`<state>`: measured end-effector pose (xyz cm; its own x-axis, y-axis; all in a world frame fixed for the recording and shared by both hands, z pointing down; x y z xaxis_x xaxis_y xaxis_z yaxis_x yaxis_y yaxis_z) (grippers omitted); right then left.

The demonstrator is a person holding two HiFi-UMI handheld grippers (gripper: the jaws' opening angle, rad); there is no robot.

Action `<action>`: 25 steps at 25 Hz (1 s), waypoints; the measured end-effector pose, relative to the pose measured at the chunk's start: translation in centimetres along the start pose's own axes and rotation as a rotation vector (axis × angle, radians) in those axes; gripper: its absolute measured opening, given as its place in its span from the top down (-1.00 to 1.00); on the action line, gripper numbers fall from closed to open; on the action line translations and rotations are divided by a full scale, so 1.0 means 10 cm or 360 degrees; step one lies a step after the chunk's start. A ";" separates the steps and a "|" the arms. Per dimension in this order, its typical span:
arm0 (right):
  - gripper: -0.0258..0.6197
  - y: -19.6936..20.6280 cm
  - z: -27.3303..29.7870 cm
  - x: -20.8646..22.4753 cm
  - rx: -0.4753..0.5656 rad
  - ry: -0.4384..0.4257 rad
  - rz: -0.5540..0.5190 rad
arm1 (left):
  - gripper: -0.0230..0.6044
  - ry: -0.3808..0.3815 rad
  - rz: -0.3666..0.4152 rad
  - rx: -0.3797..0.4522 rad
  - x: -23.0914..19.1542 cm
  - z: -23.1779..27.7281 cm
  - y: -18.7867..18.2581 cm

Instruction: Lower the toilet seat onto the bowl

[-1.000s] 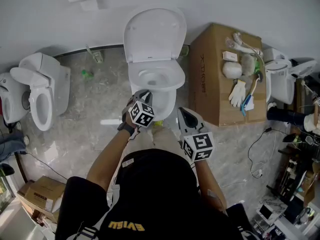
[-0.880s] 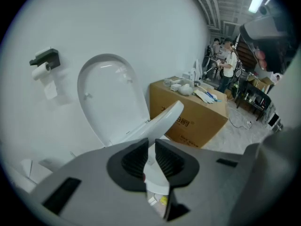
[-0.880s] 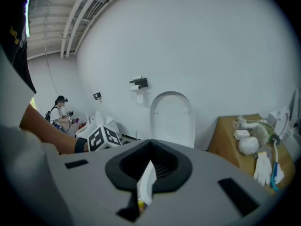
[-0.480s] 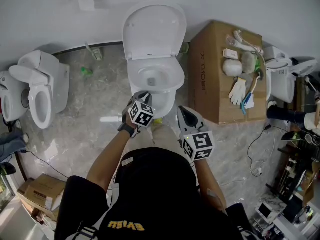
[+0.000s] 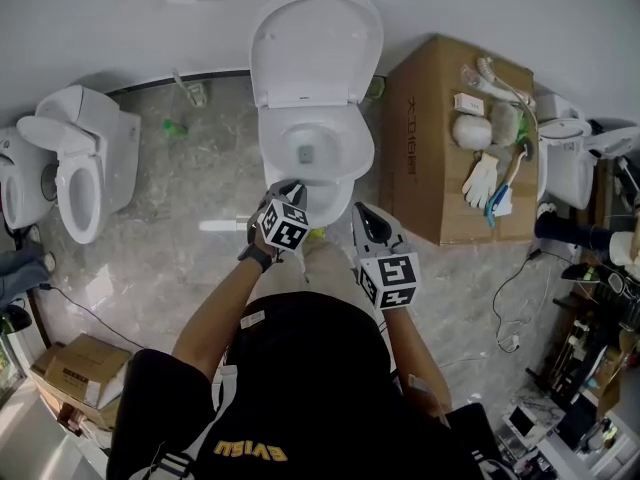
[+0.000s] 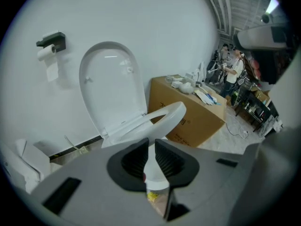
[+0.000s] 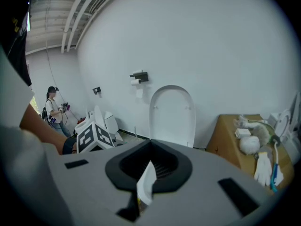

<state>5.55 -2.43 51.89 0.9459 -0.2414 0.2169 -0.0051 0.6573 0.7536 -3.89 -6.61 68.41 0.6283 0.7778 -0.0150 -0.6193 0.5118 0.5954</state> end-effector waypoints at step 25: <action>0.94 0.75 0.43 0.14 -0.0316 0.0050 0.0096 | 0.78 0.0063 -0.0271 -0.0029 0.23 0.08 0.39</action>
<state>5.47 -0.92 60.59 0.9554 -0.1774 0.2362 -0.0005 0.7985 0.6020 -4.48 -3.10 71.30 0.7060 0.6930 -0.1460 -0.5143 0.6435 0.5670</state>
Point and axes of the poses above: the fingertips, and each gripper's own axes: z forward along the fingers, x to its right, y out of its underside, the point moved 1 cm from there along -z, backward along the fingers, and after that the axes turned 6 degrees about z, right-handed, at the moved point
